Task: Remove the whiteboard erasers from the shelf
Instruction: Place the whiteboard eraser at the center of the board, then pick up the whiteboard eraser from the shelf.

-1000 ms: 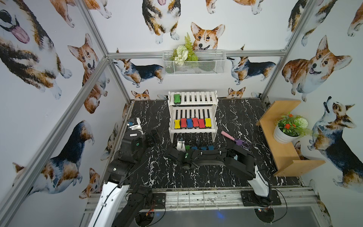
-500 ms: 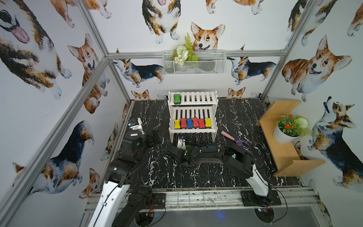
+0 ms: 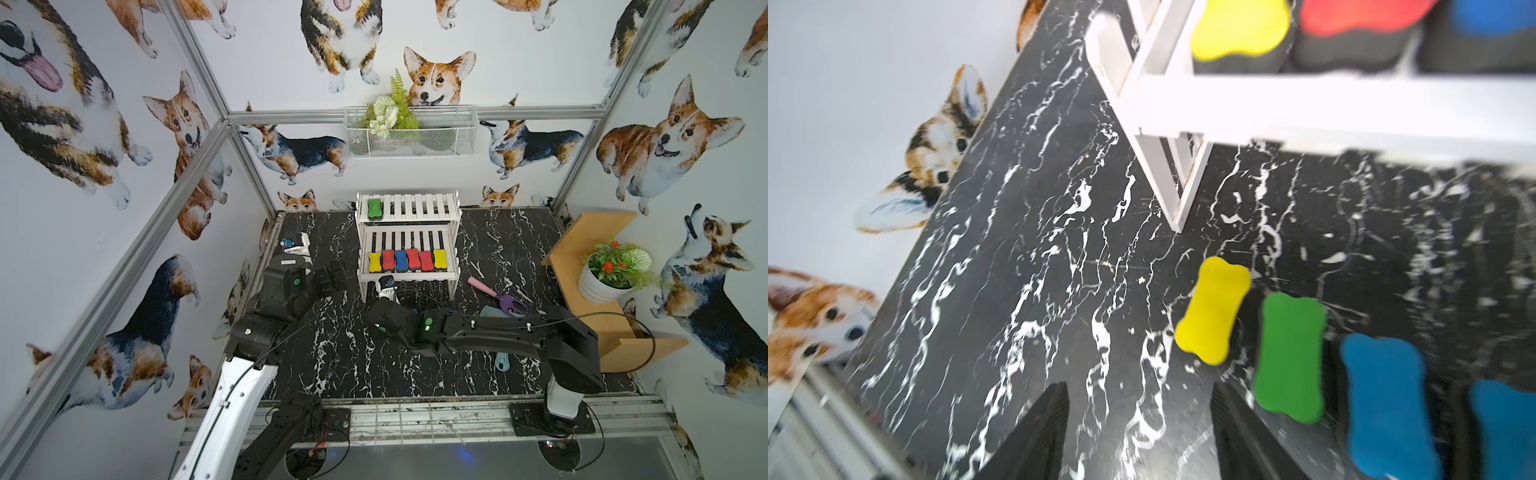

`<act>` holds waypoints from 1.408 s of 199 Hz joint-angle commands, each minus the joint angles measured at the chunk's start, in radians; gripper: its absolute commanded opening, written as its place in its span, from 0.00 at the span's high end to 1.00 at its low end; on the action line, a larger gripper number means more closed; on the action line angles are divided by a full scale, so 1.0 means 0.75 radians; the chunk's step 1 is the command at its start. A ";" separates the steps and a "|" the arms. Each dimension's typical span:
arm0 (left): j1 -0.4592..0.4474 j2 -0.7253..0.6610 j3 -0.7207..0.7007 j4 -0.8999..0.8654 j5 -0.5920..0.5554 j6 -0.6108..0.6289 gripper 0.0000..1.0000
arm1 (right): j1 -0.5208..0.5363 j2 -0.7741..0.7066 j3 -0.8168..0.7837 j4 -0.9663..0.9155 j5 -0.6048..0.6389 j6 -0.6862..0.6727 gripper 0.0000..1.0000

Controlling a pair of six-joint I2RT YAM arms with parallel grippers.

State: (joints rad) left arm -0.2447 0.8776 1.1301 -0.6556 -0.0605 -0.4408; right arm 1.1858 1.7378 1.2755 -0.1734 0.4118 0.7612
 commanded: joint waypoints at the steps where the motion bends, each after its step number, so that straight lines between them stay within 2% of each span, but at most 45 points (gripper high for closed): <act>1: 0.001 0.121 0.123 0.017 0.110 0.051 0.08 | -0.029 -0.152 -0.103 -0.026 -0.039 -0.138 0.39; 34: -0.029 0.372 0.385 -0.019 0.170 0.109 0.15 | -0.134 -0.452 -0.351 0.001 -0.129 -0.112 0.41; 73: -0.204 0.769 0.832 -0.207 -0.059 0.211 0.22 | -0.197 -0.666 -0.490 -0.032 -0.063 -0.084 0.41; 111: -0.209 1.028 1.120 -0.313 -0.178 0.230 0.24 | -0.229 -0.741 -0.523 -0.060 -0.022 -0.078 0.39; 144: -0.208 1.140 1.185 -0.326 -0.205 0.213 0.28 | -0.245 -0.773 -0.553 -0.063 -0.016 -0.068 0.39; 247: -0.208 1.273 1.211 -0.285 -0.243 0.232 0.37 | -0.284 -0.859 -0.589 -0.090 0.006 -0.054 0.38; 280: -0.208 1.306 1.232 -0.276 -0.234 0.230 0.47 | -0.288 -0.877 -0.597 -0.093 0.021 -0.051 0.38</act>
State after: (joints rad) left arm -0.4011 1.8469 2.0373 -0.8761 -0.2279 -0.2726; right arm 0.9699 1.0885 0.8330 -0.2417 0.4011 0.7063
